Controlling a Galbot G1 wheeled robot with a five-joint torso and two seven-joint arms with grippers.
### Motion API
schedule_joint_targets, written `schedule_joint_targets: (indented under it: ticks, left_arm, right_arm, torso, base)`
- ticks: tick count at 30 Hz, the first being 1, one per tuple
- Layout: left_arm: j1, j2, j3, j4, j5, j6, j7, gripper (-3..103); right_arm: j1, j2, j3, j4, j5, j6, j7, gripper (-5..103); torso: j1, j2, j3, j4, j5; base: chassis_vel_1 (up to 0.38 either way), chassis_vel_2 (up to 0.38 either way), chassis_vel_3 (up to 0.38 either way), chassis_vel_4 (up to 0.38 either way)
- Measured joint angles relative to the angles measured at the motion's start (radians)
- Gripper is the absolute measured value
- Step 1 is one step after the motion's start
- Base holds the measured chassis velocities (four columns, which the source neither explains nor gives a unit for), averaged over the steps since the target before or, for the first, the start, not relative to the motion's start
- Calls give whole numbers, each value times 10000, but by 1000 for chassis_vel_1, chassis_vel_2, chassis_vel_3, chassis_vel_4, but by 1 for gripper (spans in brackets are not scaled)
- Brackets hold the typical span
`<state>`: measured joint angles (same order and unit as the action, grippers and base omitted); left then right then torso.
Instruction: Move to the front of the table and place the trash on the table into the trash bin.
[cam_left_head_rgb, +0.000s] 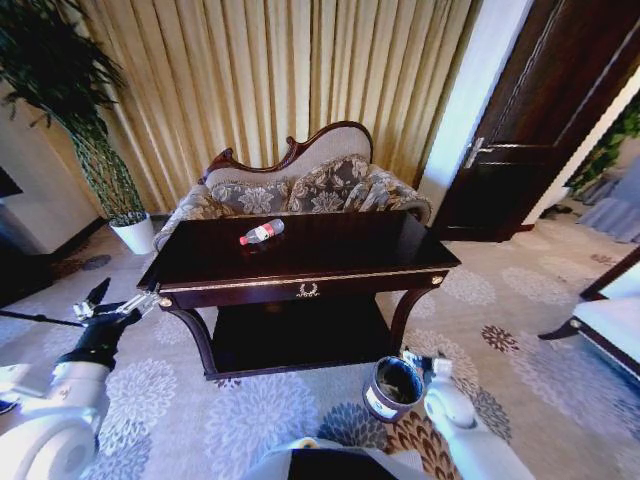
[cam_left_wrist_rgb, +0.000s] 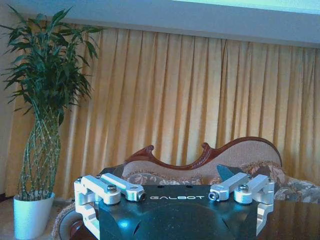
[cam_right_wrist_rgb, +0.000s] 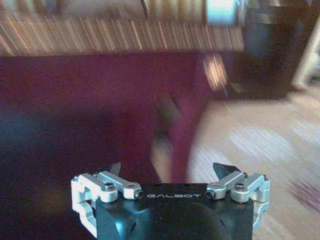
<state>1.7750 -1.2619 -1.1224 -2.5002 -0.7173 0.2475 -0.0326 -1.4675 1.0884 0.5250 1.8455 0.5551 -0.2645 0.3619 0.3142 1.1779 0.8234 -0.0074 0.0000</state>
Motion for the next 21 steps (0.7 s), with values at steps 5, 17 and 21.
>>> schedule_joint_targets:
  ticks: [5,17,21]
  left_arm:
    - [-16,-30,39,2,-4,-3,0,100]
    - [-72,-39,223,2,2,15,-2,100]
    - [-135,0,259,2,13,66,-1,100]
  right_arm:
    - [-374,-389,308,3174,1040,-122,-103,100]
    - [-1533,-489,278,5897,-418,498,-890,100]
    - [-1609,-516,191,6080,-417,510,-1047,100]
  torso:
    - [0,0,0,0,-3]
    - [-1,1,-1,-1,0]
    - [0,1,-1,-1,0]
  base:
    - [0,0,0,0]
    - [0,0,0,0]
    - [0,0,0,0]
